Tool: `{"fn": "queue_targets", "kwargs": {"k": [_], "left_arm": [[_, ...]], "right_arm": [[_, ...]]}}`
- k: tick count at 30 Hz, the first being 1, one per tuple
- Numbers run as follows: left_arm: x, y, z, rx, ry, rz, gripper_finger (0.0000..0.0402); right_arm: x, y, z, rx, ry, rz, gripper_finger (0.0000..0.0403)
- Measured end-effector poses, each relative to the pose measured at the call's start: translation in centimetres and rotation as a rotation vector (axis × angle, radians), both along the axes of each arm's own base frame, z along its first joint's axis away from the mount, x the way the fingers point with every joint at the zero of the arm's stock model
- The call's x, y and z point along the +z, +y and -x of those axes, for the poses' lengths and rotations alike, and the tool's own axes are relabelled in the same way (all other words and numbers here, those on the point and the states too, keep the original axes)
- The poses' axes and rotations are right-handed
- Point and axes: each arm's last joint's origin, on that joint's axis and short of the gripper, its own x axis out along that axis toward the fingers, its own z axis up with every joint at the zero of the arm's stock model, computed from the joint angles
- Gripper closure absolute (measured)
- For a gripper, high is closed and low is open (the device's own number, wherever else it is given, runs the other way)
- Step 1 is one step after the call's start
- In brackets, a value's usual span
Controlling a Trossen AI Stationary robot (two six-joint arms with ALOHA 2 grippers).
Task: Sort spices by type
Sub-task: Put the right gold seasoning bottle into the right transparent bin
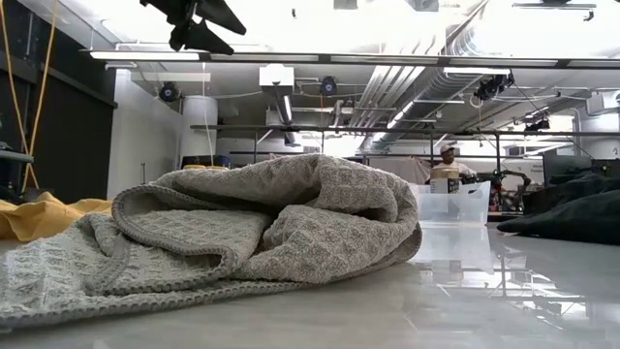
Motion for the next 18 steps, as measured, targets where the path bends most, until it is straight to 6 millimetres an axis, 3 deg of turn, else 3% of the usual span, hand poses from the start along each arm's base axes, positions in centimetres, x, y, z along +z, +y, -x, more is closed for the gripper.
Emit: {"fn": "queue_targets", "kwargs": {"k": [18], "left_arm": [[0.0, 0.0, 0.0, 0.0, 0.002, -0.001, 0.0102]], "right_arm": [[-2.8, 1.9, 0.3, 0.086, 0.111, -0.04, 0.0057]]}}
